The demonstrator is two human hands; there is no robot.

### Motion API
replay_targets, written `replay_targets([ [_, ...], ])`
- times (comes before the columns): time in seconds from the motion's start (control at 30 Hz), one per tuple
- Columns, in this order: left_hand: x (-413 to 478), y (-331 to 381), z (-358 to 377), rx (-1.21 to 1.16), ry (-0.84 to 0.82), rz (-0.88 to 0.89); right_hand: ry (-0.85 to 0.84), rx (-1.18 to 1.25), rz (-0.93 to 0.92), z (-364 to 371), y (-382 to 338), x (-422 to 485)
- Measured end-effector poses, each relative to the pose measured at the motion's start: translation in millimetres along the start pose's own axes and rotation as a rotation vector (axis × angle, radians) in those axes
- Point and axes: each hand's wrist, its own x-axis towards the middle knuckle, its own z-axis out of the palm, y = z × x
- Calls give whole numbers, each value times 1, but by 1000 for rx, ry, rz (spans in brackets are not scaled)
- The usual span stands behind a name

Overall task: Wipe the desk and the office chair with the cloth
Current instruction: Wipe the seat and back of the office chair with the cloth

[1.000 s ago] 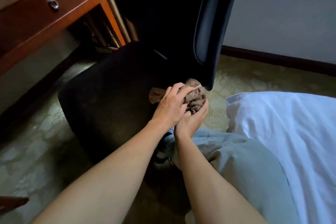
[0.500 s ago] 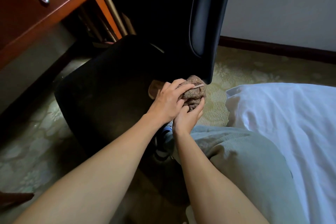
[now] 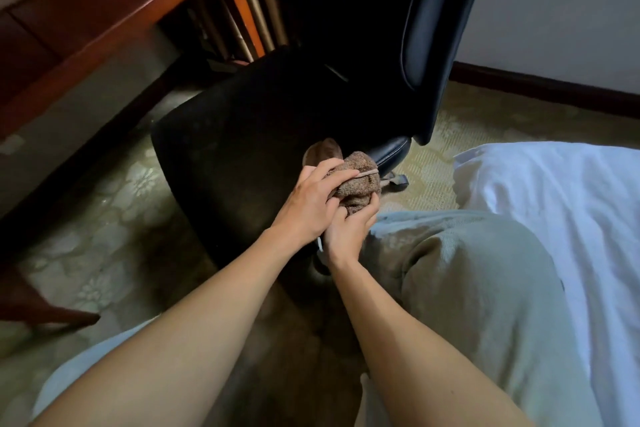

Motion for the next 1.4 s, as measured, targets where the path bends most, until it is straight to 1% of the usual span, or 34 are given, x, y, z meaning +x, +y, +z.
replay_targets([
  [0.2,-38,-8,-14,3,6,-75,-69,-10,4,8,19,-36],
  [0.33,-62,-13,-19,16,25,-90,-63,45,61,19,33,-54],
  [0.57,-96,-31,-32,33,28,-117,-120,60,111,36,52,-83],
  [0.8,-123,-46,-44,40,95,-196,-201,-6,62,47,60,-102],
  [1.1,-150,-65,-56,42,159,-249,-301,-65,6,58,66,-120],
  [1.4,-188,-89,-70,22,243,-350,-442,-130,-45,79,85,-140],
])
